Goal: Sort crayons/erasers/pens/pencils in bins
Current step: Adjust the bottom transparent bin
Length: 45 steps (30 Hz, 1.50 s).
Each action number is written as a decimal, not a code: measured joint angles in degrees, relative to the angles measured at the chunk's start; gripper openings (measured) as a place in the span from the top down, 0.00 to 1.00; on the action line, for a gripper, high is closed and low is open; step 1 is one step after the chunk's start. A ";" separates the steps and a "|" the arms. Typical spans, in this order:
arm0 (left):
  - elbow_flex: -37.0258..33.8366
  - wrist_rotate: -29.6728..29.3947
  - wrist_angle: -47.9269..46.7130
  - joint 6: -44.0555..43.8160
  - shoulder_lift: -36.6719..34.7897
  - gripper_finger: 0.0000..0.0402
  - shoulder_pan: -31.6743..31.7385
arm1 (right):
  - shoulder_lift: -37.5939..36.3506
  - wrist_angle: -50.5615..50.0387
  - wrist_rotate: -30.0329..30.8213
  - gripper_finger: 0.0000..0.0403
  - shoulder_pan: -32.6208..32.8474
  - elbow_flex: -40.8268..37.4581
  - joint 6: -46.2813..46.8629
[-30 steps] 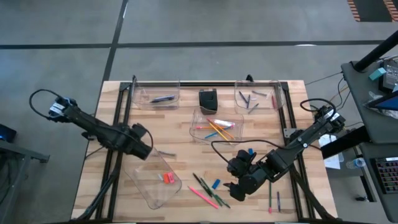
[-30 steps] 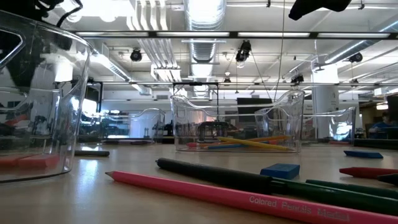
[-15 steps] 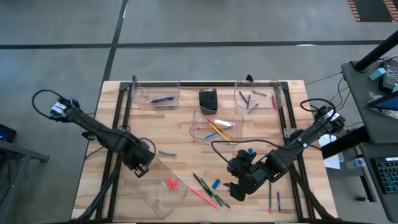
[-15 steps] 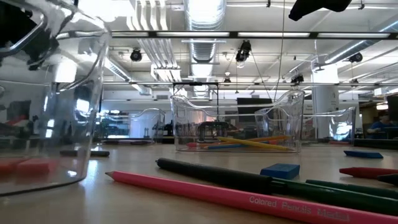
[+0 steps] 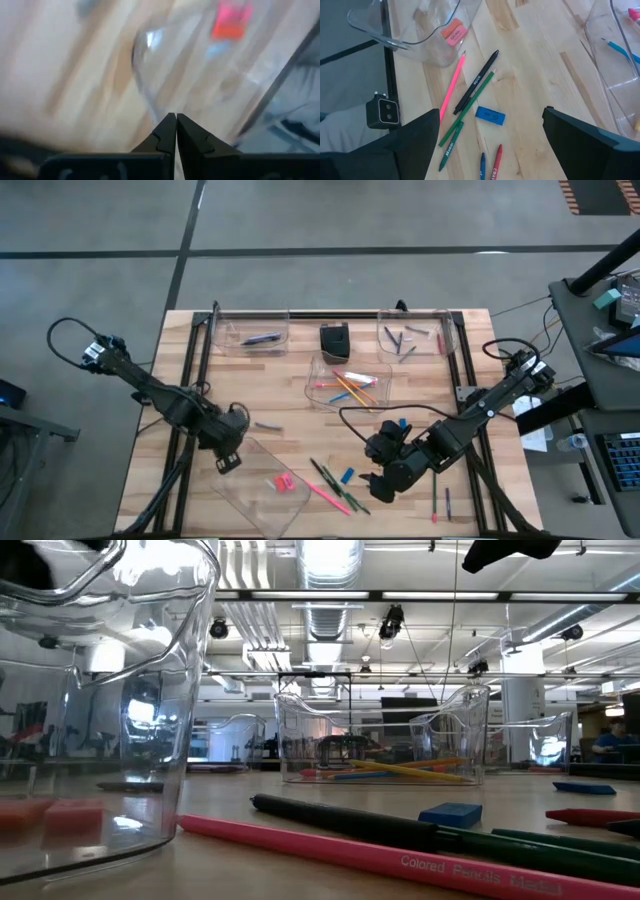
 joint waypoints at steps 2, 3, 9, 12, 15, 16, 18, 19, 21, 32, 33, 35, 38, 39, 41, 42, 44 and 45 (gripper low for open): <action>1.95 -5.08 0.95 3.87 0.08 1.00 0.56 | 0.00 0.10 0.00 0.16 0.00 0.00 0.00; 2.53 -6.95 2.35 5.68 0.08 1.00 0.69 | 0.00 0.12 0.00 0.16 0.00 0.00 0.00; 1.88 -7.20 23.54 22.24 2.43 1.00 2.82 | 0.00 0.17 0.00 0.16 0.00 0.00 -0.04; 2.40 -5.92 26.40 27.76 6.75 1.00 3.78 | 0.00 0.17 0.00 0.16 0.00 0.00 -0.04; 3.08 -5.62 26.31 30.62 10.95 1.00 4.92 | 0.00 0.19 0.00 0.16 0.00 0.00 -0.04; 3.21 -5.64 26.31 31.46 12.14 1.00 5.25 | 0.00 0.17 0.00 0.16 0.00 0.00 -0.04; 3.28 -4.89 26.31 33.16 13.99 1.00 5.87 | 0.00 0.17 0.00 0.16 0.00 0.00 -0.04; 3.28 -3.47 26.31 33.69 14.70 1.00 6.11 | 0.00 0.14 0.00 0.16 0.00 0.00 -0.03; 3.28 -1.11 26.25 35.15 15.72 1.00 6.66 | 0.00 0.14 0.00 0.16 0.00 0.00 -0.07; 2.95 -1.61 26.42 40.72 15.55 1.00 7.39 | 0.00 0.17 0.00 0.16 0.00 0.00 -0.85; 2.71 -2.95 26.52 42.42 15.68 0.99 7.25 | 0.00 0.17 0.00 0.16 0.00 0.00 -0.85; 2.64 -4.39 26.51 46.03 16.45 0.96 7.21 | 0.00 0.18 0.00 0.16 0.00 0.00 -0.86; 2.89 -4.28 26.45 48.16 18.06 0.86 7.19 | 0.00 0.11 0.00 0.16 0.00 0.00 -0.85; 3.05 -4.27 26.57 48.55 18.55 0.81 7.17 | 0.00 -0.02 0.00 0.16 0.00 0.00 -0.86; 3.34 -4.22 26.66 49.74 19.63 0.70 7.05 | 0.00 -0.06 0.00 0.16 0.00 -0.02 -0.86; 3.37 -4.24 26.65 50.06 20.07 0.63 6.97 | 0.00 -0.07 0.00 0.16 0.00 -0.02 -0.85; 3.37 -4.22 26.27 50.82 20.41 0.52 6.91 | 0.00 -0.07 0.00 0.16 0.00 -0.04 -0.87; 3.37 -4.08 26.19 51.28 20.47 0.46 6.91 | 0.00 -0.07 0.00 0.16 0.00 -0.04 -0.85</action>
